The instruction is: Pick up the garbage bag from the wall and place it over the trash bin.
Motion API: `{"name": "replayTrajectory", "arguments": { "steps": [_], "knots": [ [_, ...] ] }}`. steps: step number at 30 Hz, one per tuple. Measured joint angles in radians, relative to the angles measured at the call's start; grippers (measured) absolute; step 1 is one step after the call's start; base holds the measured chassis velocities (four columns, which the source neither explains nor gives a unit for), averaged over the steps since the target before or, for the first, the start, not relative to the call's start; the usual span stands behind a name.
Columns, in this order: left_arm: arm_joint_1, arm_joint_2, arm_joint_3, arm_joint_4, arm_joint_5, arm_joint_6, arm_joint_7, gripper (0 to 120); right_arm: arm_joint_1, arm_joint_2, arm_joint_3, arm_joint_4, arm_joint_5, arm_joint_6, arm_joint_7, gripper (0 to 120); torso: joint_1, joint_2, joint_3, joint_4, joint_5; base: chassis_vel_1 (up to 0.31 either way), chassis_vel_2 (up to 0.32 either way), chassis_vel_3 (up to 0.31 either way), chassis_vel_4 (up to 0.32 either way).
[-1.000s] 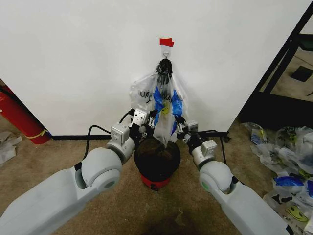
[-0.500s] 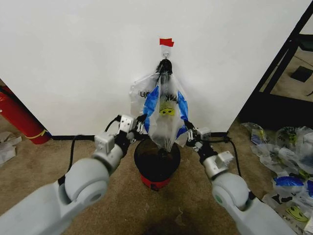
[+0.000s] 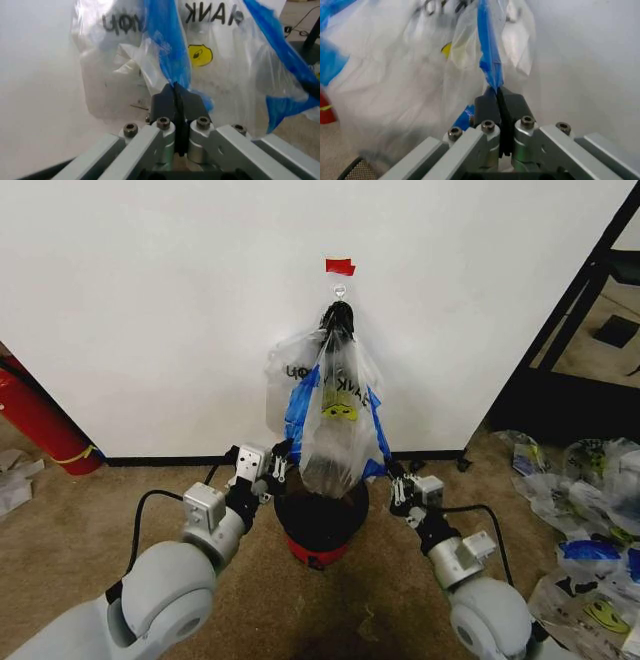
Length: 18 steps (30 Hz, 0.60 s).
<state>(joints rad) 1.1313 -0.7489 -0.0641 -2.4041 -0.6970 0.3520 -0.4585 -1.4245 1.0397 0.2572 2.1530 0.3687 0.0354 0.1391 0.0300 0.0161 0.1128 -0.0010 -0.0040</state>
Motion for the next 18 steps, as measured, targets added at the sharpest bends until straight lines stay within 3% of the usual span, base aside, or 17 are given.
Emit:
{"name": "replayTrajectory", "arguments": {
  "steps": [13,18],
  "knots": [
    [0.135,-0.005,-0.032,-0.053,0.064,-0.018,0.015,0,-0.087,0.012,0.070,0.073,-0.007,0.013,-0.005,0,0.000,0.000,0.000,0.0000,0.0000,0.000,0.000,0.000,0.000],
    [0.194,-0.001,-0.047,-0.073,0.092,-0.027,0.023,0,-0.182,0.022,0.103,0.103,-0.037,0.041,-0.023,0,0.000,0.000,0.000,-0.0001,0.0000,0.000,0.000,0.000,0.000]
  ]
}}
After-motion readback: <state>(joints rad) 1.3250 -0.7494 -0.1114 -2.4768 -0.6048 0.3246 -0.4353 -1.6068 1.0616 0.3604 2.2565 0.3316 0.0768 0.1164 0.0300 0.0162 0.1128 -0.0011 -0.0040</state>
